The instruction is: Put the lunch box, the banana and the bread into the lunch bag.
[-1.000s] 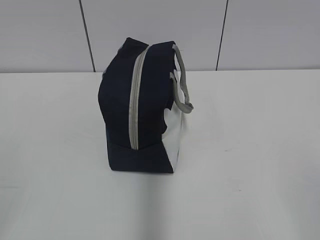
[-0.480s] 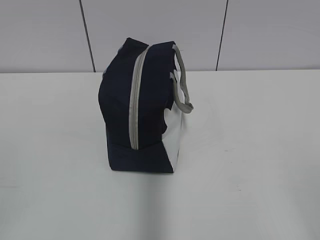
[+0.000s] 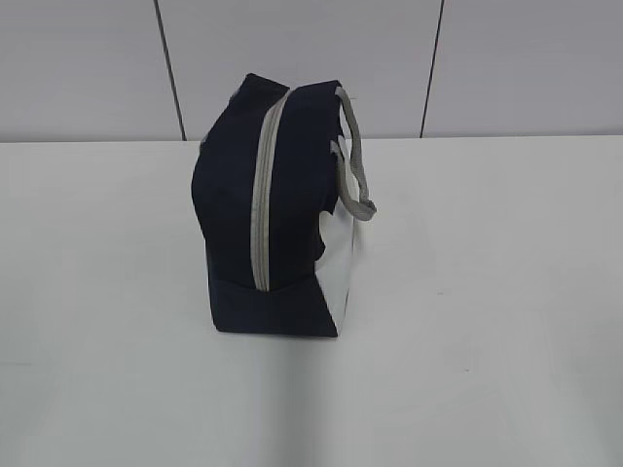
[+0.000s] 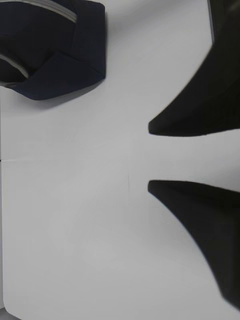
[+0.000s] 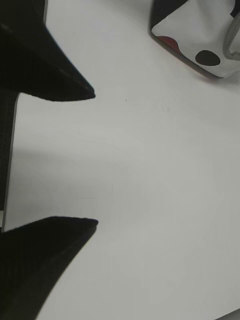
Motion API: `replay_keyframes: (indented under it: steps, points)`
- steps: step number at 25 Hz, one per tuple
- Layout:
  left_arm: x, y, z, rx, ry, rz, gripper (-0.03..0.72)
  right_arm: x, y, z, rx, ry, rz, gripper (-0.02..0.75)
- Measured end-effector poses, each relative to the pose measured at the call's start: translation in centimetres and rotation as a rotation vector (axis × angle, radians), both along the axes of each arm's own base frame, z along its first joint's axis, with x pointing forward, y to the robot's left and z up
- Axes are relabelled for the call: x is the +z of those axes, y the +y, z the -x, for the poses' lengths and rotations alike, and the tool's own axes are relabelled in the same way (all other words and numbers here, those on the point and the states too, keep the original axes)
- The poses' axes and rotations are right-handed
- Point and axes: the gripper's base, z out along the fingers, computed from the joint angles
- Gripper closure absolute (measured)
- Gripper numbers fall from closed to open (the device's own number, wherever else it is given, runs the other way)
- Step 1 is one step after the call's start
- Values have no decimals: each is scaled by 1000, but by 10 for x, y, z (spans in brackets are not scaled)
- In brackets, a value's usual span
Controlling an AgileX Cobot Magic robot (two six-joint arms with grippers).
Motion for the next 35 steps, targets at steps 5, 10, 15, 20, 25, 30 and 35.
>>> replay_keyframes:
  steps: [5, 10, 15, 20, 25, 30, 35]
  points:
    - [0, 0, 0, 0, 0, 0, 451, 0, 0, 0, -1, 0, 0, 206]
    - [0, 0, 0, 0, 0, 0, 452, 0, 0, 0, -1, 0, 0, 206]
    - [0, 0, 0, 0, 0, 0, 452, 0, 0, 0, -1, 0, 0, 206]
    - [0, 0, 0, 0, 0, 0, 452, 0, 0, 0, -1, 0, 0, 206]
    - [0, 0, 0, 0, 0, 0, 452, 0, 0, 0, -1, 0, 0, 206]
    - [0, 0, 0, 0, 0, 0, 451, 0, 0, 0, -1, 0, 0, 206]
    - [0, 0, 0, 0, 0, 0, 452, 0, 0, 0, -1, 0, 0, 206]
